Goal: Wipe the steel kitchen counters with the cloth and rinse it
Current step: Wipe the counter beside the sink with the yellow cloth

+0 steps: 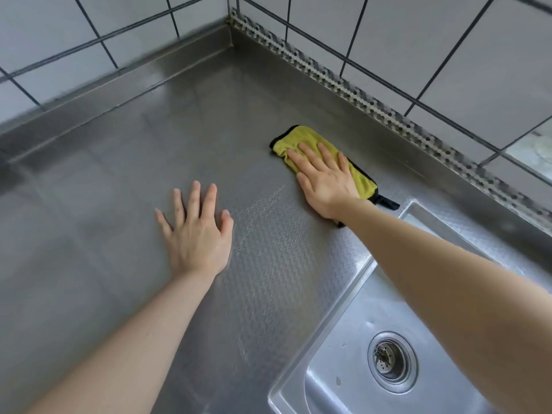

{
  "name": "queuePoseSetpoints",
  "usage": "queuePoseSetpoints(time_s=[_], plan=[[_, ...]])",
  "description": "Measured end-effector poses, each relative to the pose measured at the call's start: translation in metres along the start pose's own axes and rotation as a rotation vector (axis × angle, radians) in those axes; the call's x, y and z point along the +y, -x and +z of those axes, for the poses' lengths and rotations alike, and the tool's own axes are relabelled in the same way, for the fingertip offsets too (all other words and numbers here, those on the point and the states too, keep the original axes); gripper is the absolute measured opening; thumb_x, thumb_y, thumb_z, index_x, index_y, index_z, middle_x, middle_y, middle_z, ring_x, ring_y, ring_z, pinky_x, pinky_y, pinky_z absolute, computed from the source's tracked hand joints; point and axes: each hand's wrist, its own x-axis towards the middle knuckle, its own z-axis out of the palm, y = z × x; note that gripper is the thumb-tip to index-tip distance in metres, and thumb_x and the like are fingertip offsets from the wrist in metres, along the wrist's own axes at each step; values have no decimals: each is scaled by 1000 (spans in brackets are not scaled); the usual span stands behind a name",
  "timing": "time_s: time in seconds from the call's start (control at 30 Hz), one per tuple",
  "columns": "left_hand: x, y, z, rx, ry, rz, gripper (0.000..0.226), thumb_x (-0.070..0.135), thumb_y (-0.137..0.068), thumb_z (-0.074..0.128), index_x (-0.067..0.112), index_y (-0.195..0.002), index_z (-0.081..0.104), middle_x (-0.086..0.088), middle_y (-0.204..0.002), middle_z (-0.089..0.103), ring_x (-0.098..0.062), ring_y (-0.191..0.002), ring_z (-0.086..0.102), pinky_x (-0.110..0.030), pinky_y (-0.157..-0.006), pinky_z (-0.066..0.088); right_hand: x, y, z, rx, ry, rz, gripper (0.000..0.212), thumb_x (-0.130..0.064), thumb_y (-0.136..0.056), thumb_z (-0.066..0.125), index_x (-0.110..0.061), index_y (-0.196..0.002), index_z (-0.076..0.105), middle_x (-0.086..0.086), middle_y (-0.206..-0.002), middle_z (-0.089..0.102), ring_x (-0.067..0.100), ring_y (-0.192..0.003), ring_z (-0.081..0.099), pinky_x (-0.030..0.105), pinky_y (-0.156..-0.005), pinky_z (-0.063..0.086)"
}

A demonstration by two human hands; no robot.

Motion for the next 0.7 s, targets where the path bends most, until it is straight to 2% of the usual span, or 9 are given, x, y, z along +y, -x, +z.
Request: queuePoseSetpoints(time_s=[0.1,0.27,0.37,0.43,0.53,0.7], plan=[[-2,0,1,18,-16,3,57,48,-96,27,31,-150,26,3,-160,22,-28,-149,10,-61,-116,7,34,-4,-6,20,10,45,51,-49,-101,11,-47,-151,4,-14,-163,5,18,-151,0,49,-121,0],[0,-1,0,9,-8,3,56,47,-96,30,31,-150,27,2,-160,23,-28,-149,11,-60,-116,7,87,20,-11,128,-43,284,53,-47,-100,15,-39,-153,13,-8,-163,15,17,-150,11,45,-121,8],[1,-1,-1,5,-17,1,56,47,-97,28,31,-151,26,2,-160,22,-28,-149,10,-60,-116,7,78,42,-3,197,-53,408,54,-43,-100,20,-33,-153,19,-2,-162,20,23,-149,15,48,-120,14],[0,-2,0,-2,-21,0,57,47,-97,26,31,-151,26,2,-160,23,-29,-149,10,-61,-116,8,56,53,4,185,-57,468,54,-44,-100,21,-35,-153,17,0,-163,18,28,-149,12,51,-118,14],[2,-1,1,-5,-30,-3,58,49,-96,23,32,-151,24,3,-161,22,-29,-149,9,-61,-116,7,18,65,10,121,-34,386,53,-49,-100,16,-43,-152,11,-6,-164,13,31,-150,6,55,-117,9],[3,-2,0,-13,-40,-3,56,48,-97,26,33,-151,24,3,-161,21,-29,-149,9,-61,-116,7,-54,59,14,26,-32,113,52,-49,-101,15,-46,-152,6,-12,-164,4,32,-151,-5,58,-117,-4]])
